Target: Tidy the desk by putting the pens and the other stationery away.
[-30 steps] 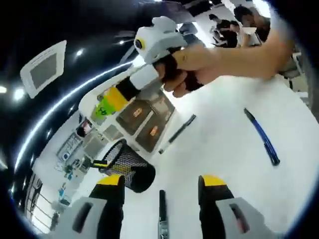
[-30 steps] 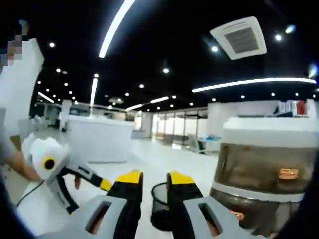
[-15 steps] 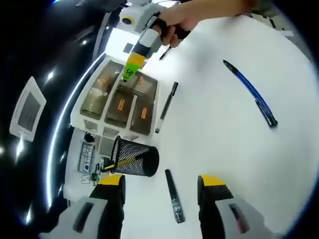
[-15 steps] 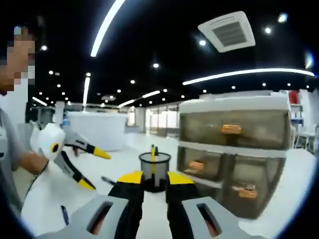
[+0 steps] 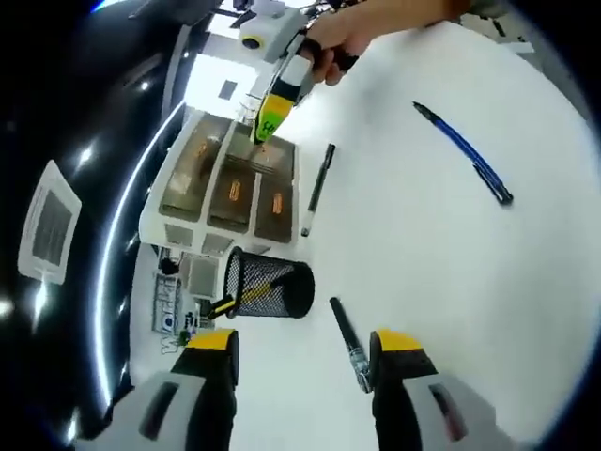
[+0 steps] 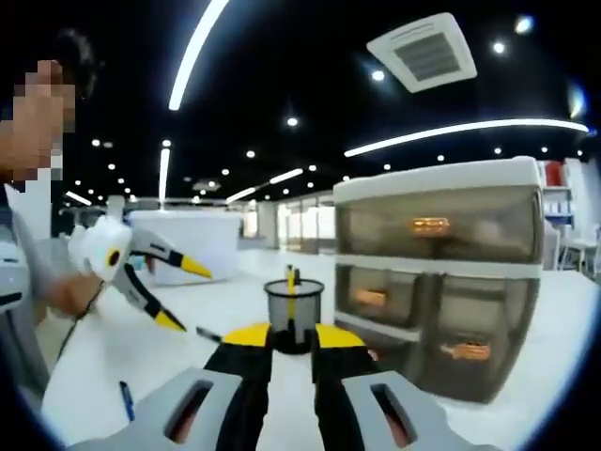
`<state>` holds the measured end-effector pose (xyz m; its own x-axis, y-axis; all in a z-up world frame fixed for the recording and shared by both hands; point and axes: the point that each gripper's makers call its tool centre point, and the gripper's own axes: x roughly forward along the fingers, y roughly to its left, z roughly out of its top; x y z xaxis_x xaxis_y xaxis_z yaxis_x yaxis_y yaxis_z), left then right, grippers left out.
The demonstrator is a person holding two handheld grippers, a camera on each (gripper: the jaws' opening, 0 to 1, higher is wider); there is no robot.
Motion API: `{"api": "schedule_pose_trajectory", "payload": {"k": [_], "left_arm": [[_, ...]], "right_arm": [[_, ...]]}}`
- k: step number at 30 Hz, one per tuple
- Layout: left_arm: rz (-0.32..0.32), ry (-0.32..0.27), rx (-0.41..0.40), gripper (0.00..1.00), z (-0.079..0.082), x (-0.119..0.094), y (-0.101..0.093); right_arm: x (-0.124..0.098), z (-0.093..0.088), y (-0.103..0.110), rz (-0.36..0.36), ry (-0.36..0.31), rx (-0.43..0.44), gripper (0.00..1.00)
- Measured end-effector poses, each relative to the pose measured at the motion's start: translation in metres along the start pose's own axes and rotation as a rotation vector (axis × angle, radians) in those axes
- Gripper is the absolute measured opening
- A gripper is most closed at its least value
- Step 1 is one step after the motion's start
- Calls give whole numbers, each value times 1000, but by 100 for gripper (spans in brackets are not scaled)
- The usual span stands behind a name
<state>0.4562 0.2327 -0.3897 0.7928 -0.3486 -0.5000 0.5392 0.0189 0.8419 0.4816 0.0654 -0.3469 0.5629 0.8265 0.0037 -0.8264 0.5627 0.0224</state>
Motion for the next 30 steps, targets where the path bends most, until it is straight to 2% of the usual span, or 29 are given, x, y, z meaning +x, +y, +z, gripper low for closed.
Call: {"api": "schedule_pose_trajectory", "payload": {"k": [1, 2, 4, 7, 8, 9, 12, 15, 17, 19, 22, 24, 27, 30], "left_arm": [[12, 14, 51, 56, -6, 6, 8], [16, 18, 63, 56, -8, 8, 9], [39, 81, 106, 56, -29, 20, 20], [72, 111, 70, 56, -43, 27, 28], [99, 136, -3, 56, -55, 31, 32], [91, 156, 2, 56, -63, 32, 29], [97, 157, -39, 55, -69, 32, 25], [88, 55, -158, 55, -57, 34, 17], [72, -46, -281, 54, -43, 33, 14], [80, -79, -317, 53, -39, 32, 16], [91, -100, -320, 53, -35, 30, 17], [92, -150, -349, 53, -29, 31, 18], [51, -192, -401, 53, -25, 34, 11], [7, -213, -457, 53, -24, 37, 4]], "right_arm": [[0, -1, 2, 5, 4, 2, 14], [0, -1, 2, 6, 5, 1, 14], [0, -3, 5, 16, 9, 2, 14], [0, -3, 7, 19, 12, 3, 14], [-1, -2, 8, 21, 11, 3, 13], [-1, 0, 9, 24, 8, 5, 13], [-1, 1, 11, 30, 4, 4, 13], [-1, -1, 15, 44, 17, 6, 13], [-2, -2, 18, 59, 27, 3, 14], [-5, -1, 19, 66, 31, -9, 14], [-9, 0, 14, 55, 34, -25, 14], [-11, 1, 11, 52, 32, -12, 14], [-13, 2, 10, 62, 40, -5, 16], [-16, -1, 15, 93, 77, -8, 20]]}}
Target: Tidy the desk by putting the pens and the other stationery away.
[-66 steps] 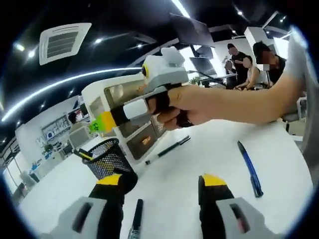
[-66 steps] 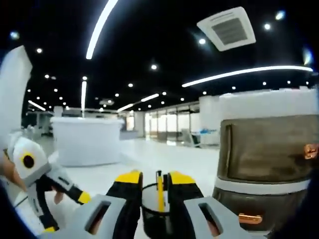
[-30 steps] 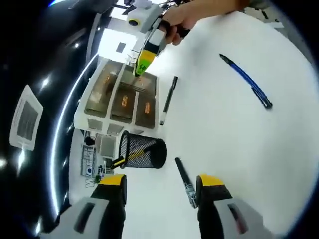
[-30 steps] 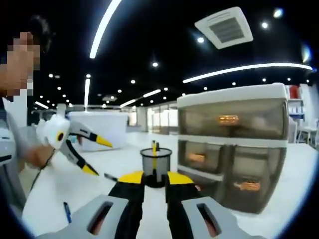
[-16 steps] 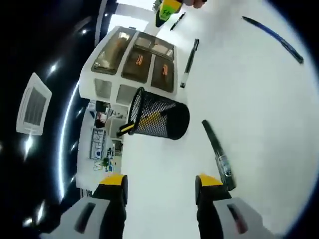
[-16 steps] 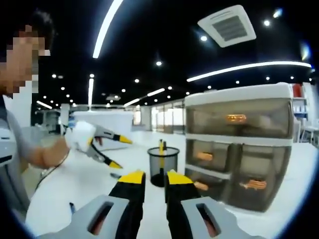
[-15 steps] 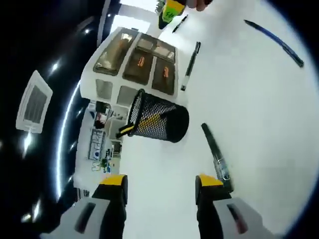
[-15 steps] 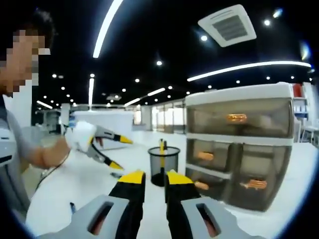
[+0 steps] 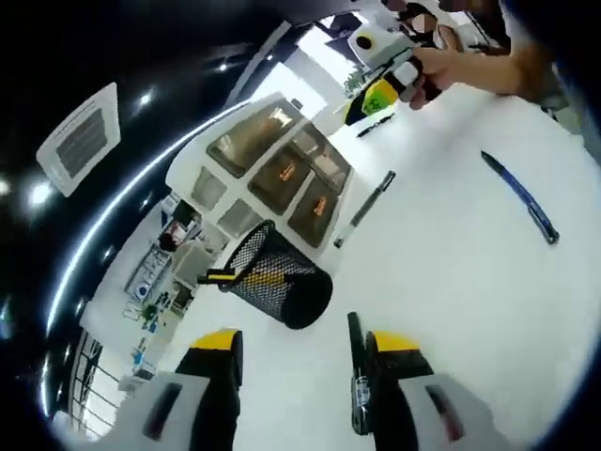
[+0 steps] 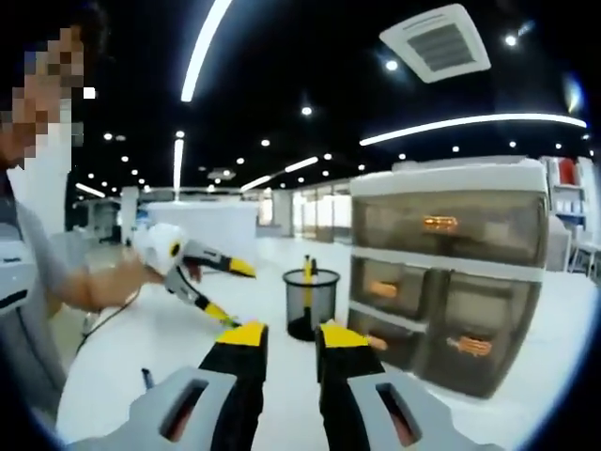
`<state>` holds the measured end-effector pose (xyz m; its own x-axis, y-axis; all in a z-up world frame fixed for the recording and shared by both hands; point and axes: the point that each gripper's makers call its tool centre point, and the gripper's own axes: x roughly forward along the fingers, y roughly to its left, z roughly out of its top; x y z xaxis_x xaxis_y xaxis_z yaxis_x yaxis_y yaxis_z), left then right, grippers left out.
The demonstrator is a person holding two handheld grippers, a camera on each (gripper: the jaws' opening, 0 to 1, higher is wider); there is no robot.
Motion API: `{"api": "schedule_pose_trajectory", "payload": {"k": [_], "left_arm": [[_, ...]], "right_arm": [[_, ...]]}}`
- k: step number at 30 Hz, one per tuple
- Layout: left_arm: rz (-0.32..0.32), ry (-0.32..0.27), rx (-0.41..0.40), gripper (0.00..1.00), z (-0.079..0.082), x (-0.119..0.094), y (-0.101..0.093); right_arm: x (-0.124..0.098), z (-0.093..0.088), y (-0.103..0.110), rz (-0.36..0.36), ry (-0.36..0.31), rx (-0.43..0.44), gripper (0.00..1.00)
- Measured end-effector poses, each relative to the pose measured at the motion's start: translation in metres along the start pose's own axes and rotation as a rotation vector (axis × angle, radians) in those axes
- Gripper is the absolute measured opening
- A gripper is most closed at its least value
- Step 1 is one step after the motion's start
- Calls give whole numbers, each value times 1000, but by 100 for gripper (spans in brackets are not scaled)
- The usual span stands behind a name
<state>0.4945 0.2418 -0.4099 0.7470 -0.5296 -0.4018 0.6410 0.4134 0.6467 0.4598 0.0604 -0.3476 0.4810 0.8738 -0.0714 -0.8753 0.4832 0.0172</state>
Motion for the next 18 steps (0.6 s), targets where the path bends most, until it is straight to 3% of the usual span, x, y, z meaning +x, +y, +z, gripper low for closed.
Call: {"api": "schedule_pose_trajectory", "payload": {"k": [3, 5, 7, 11, 14, 18], "left_arm": [[-81, -45, -107, 53, 4, 3, -13], [-195, -105, -285, 53, 12, 1, -29], [-225, -139, -404, 52, 15, 1, -28], [-180, -92, -346, 53, 4, 1, -22], [-162, -67, -298, 53, 2, 2, -24], [-168, -66, -283, 53, 5, 2, -27]], "right_arm": [[0, -9, 11, 50, 64, 8, 24], [2, -9, 16, 52, 73, -1, 24], [5, -4, 27, 81, 55, -7, 24], [8, -6, 58, 188, 104, -49, 25], [9, -23, 82, 280, 201, -122, 27], [7, -58, 114, 403, 374, -185, 34]]}}
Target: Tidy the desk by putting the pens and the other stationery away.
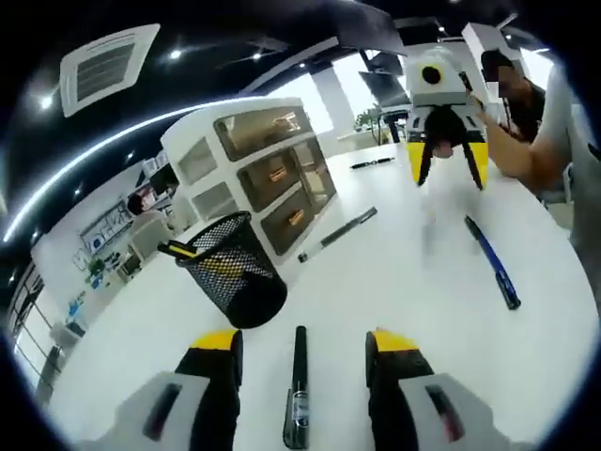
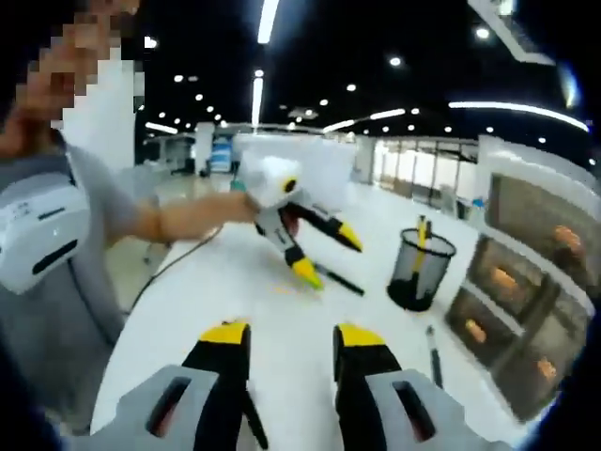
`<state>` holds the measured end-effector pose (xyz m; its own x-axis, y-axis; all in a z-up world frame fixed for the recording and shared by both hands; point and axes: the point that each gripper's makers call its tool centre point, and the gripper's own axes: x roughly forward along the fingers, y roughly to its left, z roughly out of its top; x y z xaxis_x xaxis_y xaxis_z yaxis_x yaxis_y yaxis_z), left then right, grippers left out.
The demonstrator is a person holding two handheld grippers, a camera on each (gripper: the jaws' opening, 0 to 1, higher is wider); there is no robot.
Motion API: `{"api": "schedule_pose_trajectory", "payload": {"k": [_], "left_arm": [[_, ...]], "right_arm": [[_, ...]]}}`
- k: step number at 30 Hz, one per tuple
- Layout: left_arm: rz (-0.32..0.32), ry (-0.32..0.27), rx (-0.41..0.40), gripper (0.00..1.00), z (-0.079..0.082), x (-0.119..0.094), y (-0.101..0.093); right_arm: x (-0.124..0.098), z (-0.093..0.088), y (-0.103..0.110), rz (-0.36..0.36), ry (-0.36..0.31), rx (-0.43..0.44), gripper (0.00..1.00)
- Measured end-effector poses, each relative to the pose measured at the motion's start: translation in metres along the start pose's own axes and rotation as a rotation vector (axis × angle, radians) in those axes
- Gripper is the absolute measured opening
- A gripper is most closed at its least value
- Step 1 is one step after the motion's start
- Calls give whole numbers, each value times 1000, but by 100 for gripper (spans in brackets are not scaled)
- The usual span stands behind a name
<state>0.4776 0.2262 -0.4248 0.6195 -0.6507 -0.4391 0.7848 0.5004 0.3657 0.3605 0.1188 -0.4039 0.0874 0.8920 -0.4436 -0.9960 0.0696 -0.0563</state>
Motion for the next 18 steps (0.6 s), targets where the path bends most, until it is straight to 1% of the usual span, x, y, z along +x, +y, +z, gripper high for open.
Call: {"api": "schedule_pose_trajectory", "payload": {"k": [4, 6, 7, 10, 12, 13, 14, 15, 16, 18], "left_arm": [[7, -2, 19, 53, 3, 0, -1], [2, 2, 22, 53, 2, 0, -3], [-1, 4, 24, 53, 1, 1, -3], [-1, 9, 25, 53, 0, 1, -4], [-4, 16, 26, 53, -3, 1, -5], [-36, 24, 16, 53, -5, 1, -9], [-58, 17, -30, 53, -4, 0, -12], [-59, -7, -71, 53, 0, 0, -10], [-60, -23, -86, 53, 2, 0, -9], [-61, -18, -78, 53, 0, 0, -8]], "right_arm": [[17, -23, 22, 81, 131, -8, 34], [20, -28, 26, 97, 163, -6, 33], [21, -28, 27, 100, 167, -8, 32], [20, -30, 28, 101, 185, -6, 30], [18, -34, 30, 100, 216, -17, 29], [18, -36, 30, 93, 231, -19, 29], [18, -40, 29, 80, 260, -25, 29], [17, -44, 29, 70, 293, -37, 28], [18, -46, 29, 60, 326, -58, 27], [19, -48, 28, 43, 354, -74, 26]]}}
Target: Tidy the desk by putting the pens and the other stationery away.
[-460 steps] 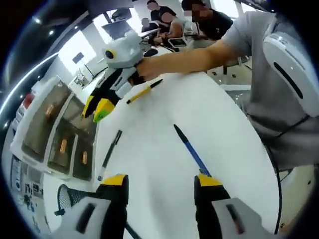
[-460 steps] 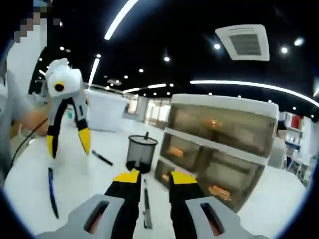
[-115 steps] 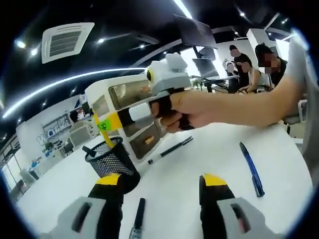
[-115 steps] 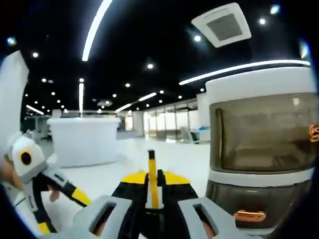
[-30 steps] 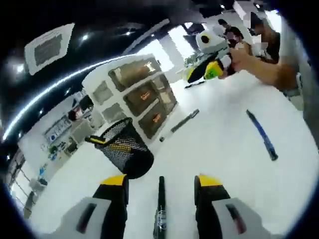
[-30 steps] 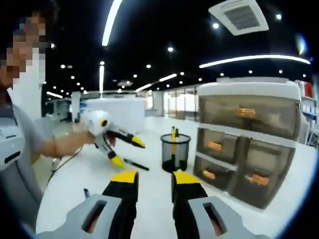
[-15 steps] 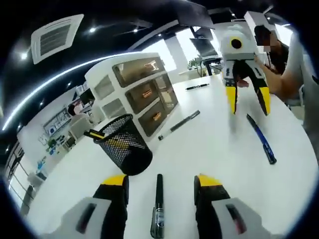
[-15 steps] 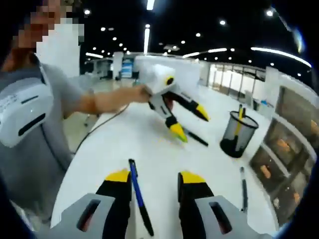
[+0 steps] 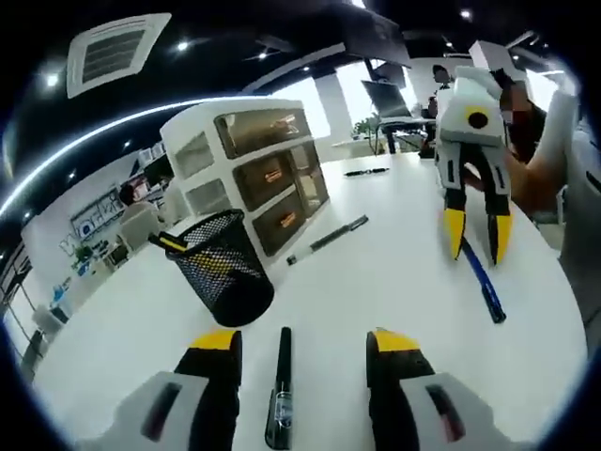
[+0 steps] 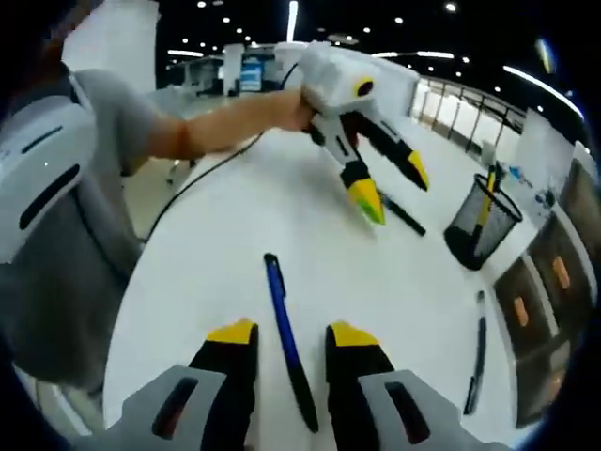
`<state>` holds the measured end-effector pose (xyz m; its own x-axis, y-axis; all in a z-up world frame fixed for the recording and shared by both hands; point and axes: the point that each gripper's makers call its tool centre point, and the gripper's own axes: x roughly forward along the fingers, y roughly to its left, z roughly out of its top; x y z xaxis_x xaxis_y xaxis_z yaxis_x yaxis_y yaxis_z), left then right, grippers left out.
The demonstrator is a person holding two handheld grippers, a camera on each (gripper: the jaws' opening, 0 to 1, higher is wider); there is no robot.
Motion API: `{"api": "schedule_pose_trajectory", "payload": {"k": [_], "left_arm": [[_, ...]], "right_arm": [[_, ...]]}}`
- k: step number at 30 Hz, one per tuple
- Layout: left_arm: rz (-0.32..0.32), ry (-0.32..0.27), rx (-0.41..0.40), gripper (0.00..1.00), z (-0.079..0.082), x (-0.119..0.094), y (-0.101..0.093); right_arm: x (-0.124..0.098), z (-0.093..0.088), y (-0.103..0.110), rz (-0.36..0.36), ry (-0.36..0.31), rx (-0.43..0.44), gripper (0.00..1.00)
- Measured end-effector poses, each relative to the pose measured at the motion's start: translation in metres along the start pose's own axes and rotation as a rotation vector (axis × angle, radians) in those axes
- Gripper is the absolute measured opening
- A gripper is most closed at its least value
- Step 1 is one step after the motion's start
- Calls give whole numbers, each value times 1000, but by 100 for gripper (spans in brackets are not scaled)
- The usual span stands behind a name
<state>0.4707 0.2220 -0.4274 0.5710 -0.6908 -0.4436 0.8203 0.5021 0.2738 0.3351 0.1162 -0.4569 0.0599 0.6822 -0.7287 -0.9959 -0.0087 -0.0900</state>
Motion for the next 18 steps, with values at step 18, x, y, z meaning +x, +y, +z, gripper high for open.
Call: {"api": "schedule_pose_trajectory", "payload": {"k": [18], "left_arm": [[-21, 55, 60, 54, -9, 5, -13]], "right_arm": [[14, 16, 18, 45, 63, -49, 19]]}}
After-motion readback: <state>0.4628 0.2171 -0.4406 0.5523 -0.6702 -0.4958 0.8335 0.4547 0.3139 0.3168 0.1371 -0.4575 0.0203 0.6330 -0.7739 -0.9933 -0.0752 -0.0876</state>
